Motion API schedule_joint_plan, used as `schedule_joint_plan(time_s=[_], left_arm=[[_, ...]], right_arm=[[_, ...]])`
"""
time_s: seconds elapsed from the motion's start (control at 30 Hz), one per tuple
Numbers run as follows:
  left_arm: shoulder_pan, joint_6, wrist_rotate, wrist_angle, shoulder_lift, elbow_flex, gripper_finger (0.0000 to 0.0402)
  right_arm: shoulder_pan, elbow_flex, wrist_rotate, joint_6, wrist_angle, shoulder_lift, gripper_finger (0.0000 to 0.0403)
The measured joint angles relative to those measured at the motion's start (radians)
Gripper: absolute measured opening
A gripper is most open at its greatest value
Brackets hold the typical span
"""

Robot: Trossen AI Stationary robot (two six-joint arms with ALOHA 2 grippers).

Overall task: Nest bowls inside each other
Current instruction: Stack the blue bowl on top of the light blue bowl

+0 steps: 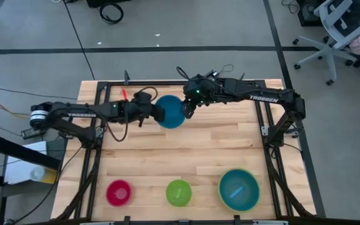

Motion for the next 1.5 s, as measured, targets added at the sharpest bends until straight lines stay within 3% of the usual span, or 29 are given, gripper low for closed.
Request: schedule_joint_plan(time_s=[0.1, 0.4, 0.5, 0.63, 0.83, 1.13, 1.23, 1.5], left_arm=[[-0.024, 0.016, -0.001, 0.059, 0.003, 0.0, 0.0007], [-0.095, 0.042, -0.026, 0.108, 0.007, -0.001, 0.0009], [-0.127, 0.029, -0.032, 0.106, 0.007, -0.002, 0.0011], [-0.161, 0.013, -0.032, 0.108, 0.007, -0.002, 0.0018], [-0.188, 0.033, 0.037, 0.119, 0.005, 0.001, 0.0086], [-0.189, 0.056, 0.263, 0.122, -0.008, 0.0, 0.0217], [-0.211, 0.051, 0.282, 0.128, -0.029, 0.0, 0.0233], [-0.263, 0.078, 0.263, 0.124, -0.078, 0.0, 0.0233]], right_arm=[[0.015, -0.004, 0.047, 0.001, -0.018, 0.0, 0.0174], [0.062, -0.074, 0.041, 0.016, -0.016, 0.0, 0.0162], [0.082, -0.086, 0.057, 0.032, -0.026, 0.0, 0.0124], [0.1, -0.087, 0.102, 0.077, -0.057, 0.001, 0.0039], [0.131, -0.088, 0.104, 0.112, -0.135, 0.002, 0.0024], [0.203, -0.091, 0.051, 0.102, -0.375, -0.001, 0.002], [0.242, -0.092, 0.049, 0.124, -0.487, -0.015, 0.002], [0.386, -0.09, -0.024, 0.217, -0.512, -0.154, 0.002]])
